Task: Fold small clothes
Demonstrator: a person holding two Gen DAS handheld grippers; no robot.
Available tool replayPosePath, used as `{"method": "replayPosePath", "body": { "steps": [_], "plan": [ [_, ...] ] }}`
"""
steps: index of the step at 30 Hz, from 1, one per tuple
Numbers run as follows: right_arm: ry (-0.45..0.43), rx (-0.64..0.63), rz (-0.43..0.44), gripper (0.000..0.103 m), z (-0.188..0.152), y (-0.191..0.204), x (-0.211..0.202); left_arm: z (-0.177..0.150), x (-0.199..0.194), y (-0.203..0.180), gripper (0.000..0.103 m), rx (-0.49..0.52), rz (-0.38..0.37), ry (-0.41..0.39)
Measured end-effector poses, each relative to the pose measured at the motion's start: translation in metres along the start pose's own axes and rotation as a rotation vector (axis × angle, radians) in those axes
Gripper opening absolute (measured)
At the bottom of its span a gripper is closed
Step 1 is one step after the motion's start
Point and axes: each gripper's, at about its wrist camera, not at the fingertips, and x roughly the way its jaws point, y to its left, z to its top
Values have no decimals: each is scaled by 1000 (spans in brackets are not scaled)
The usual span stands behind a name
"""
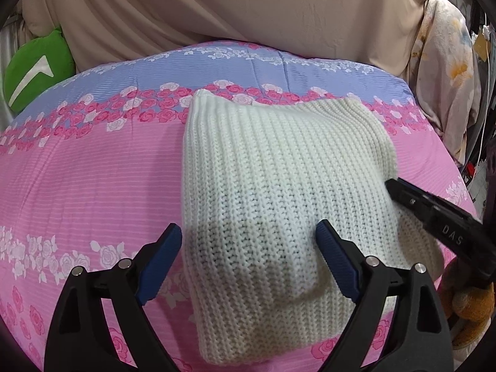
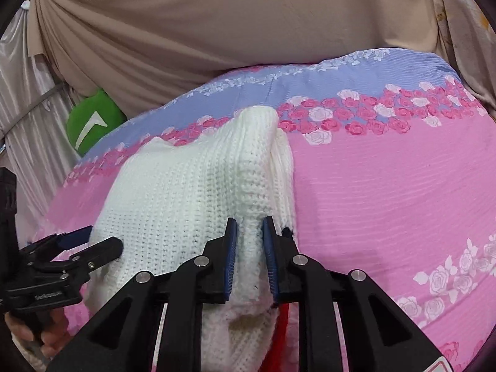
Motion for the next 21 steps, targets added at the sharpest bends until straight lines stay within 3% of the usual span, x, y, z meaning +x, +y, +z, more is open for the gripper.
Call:
{"method": "replayPosePath", "body": {
  "steps": [4, 6, 8, 12, 15, 18, 20, 21],
  "plan": [
    [-72, -20, 20, 16, 6, 12, -30, -1, 0, 1, 86, -3, -2, 1],
    [-57, -43, -4, 16, 1, 16, -29, -1, 0, 1, 86, -3, 0, 0],
    [12, -48, -45, 17, -6, 10, -4, -2, 0, 1, 86, -5, -1, 2],
    [-3, 10, 9, 17, -7, 2, -10, -2, -3, 3, 86, -15, -19, 7],
    [-46, 33, 49, 26, -5, 3, -33, -1, -13, 15, 93, -66, -69, -15],
    [-28, 67, 90, 50, -10, -1, -36, -1, -18, 27, 95, -111, -106, -17],
    [11, 66, 89, 51, -16, -1, -24, -2, -14, 32, 96, -135, -119, 6],
    [33, 56, 75, 47, -18, 0, -16, -3, -11, 34, 95, -141, -122, 16]
  ]
}}
